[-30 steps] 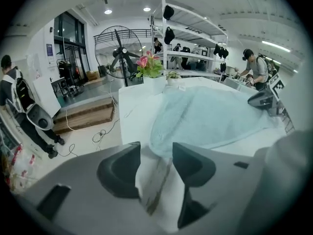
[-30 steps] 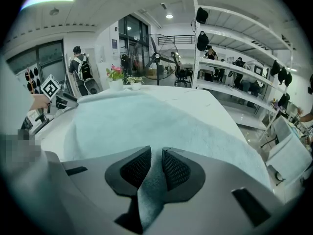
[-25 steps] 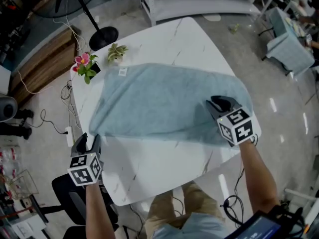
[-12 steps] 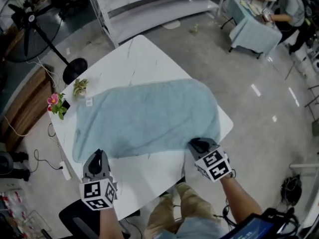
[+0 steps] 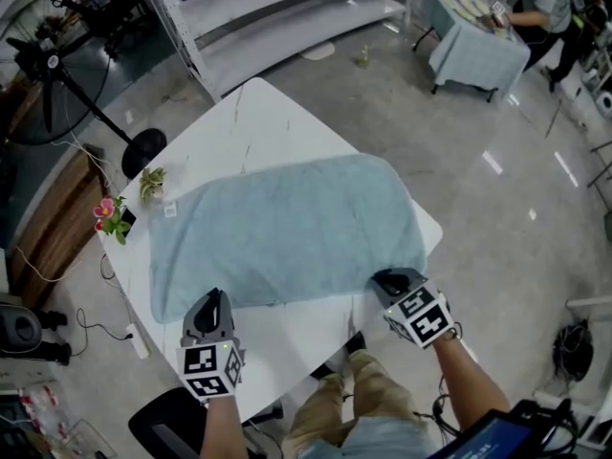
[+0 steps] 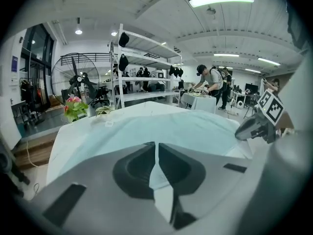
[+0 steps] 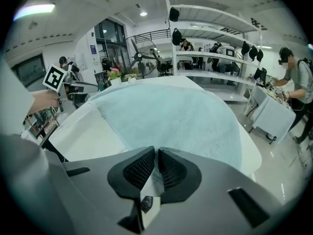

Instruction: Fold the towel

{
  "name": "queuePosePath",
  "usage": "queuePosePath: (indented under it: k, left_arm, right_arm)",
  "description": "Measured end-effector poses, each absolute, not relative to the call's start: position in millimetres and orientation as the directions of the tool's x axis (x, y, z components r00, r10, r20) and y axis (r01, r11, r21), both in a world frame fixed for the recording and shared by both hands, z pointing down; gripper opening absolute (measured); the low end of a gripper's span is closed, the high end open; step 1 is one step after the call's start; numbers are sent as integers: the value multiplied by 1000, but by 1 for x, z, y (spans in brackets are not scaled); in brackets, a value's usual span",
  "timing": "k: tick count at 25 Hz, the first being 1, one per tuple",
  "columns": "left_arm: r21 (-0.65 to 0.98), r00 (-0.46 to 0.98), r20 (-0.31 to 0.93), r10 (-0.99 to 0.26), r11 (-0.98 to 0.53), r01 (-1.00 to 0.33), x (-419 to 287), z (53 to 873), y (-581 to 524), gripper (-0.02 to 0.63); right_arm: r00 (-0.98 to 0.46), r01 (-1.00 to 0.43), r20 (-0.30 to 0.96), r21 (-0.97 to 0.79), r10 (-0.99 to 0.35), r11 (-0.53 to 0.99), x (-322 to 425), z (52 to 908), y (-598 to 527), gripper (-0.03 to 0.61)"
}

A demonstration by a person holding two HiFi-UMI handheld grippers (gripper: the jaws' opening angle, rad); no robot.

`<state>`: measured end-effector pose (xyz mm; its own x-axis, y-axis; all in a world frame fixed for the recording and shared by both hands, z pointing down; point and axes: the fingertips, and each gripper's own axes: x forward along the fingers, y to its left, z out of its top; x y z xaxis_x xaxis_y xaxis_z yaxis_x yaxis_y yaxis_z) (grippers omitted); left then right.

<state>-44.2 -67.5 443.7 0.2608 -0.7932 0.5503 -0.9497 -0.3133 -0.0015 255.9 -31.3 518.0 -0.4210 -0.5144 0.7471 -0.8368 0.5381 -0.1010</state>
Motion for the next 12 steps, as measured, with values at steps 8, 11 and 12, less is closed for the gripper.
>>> queuePosePath:
  k: [8, 11, 12]
  left_arm:
    - [-6, 257, 547, -797, -311, -950, -47, 438, -60, 26]
    - [-10, 269, 539, -798, -325, -946, -39, 437, -61, 26]
    - [-9, 274, 535, -799, -329, -944, -35, 437, -63, 26]
  right_arm:
    - [-418, -843, 754, -115, -507, 525, 261, 518, -22, 43]
    - [-430, -841, 753, -133, -498, 525, 263, 518, -18, 41]
    - [-432, -842, 753, -140, -497, 521, 264, 519, -19, 41]
